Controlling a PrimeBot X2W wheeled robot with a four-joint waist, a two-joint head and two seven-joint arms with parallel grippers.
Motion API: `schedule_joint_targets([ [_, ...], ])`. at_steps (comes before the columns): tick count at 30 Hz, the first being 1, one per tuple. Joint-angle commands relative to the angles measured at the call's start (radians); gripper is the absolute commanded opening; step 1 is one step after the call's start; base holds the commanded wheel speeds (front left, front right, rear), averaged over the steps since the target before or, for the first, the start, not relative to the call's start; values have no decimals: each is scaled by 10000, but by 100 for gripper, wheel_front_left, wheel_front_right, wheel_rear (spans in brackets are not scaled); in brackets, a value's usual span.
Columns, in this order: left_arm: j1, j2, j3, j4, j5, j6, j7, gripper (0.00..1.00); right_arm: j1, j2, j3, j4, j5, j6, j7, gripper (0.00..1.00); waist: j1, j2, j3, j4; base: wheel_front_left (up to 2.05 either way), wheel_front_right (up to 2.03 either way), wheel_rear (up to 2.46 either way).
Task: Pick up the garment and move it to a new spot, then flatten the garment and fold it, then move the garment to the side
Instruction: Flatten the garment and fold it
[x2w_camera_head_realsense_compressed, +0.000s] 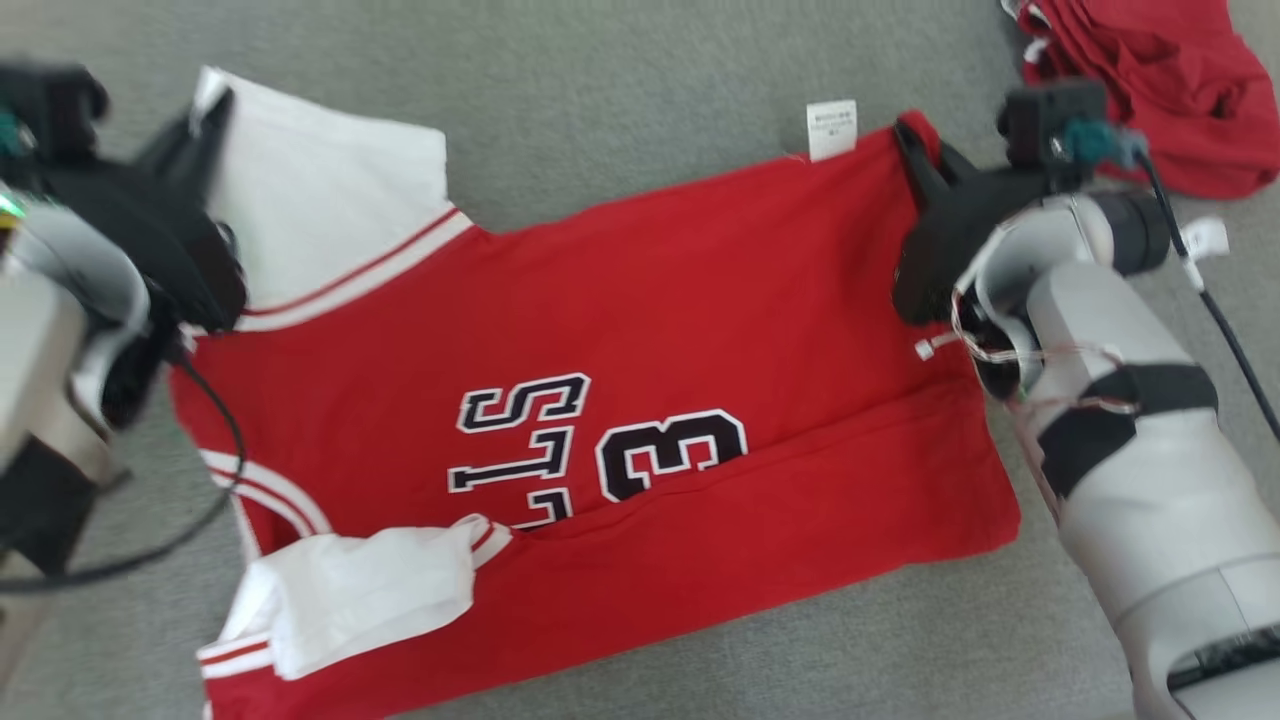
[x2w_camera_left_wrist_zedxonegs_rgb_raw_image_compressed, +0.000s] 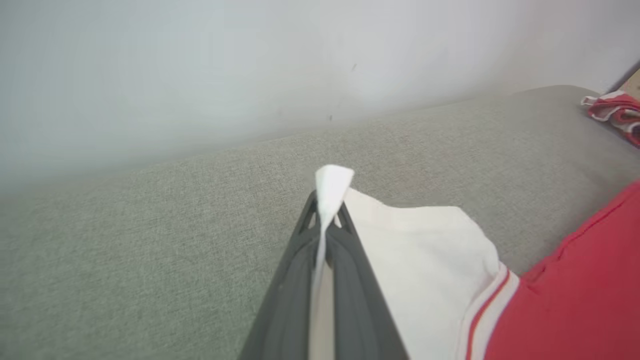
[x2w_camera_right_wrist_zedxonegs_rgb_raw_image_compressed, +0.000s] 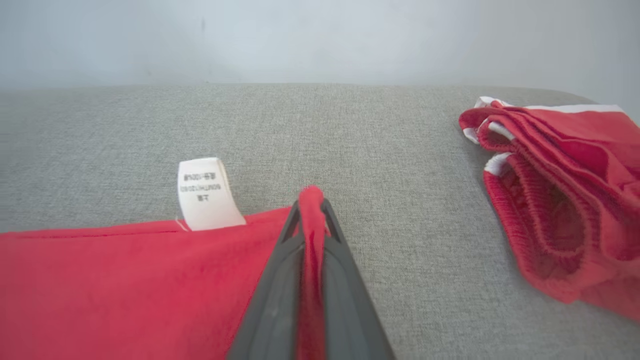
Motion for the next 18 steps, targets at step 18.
schedule_joint_targets([
  [18, 5479, 36, 912, -4230, 441, 1595, -2744, 0, 4429, -1590, 177, -2801, 806, -28, -2830, 0, 0, -1, -1735, 1212, 0, 0, 0],
])
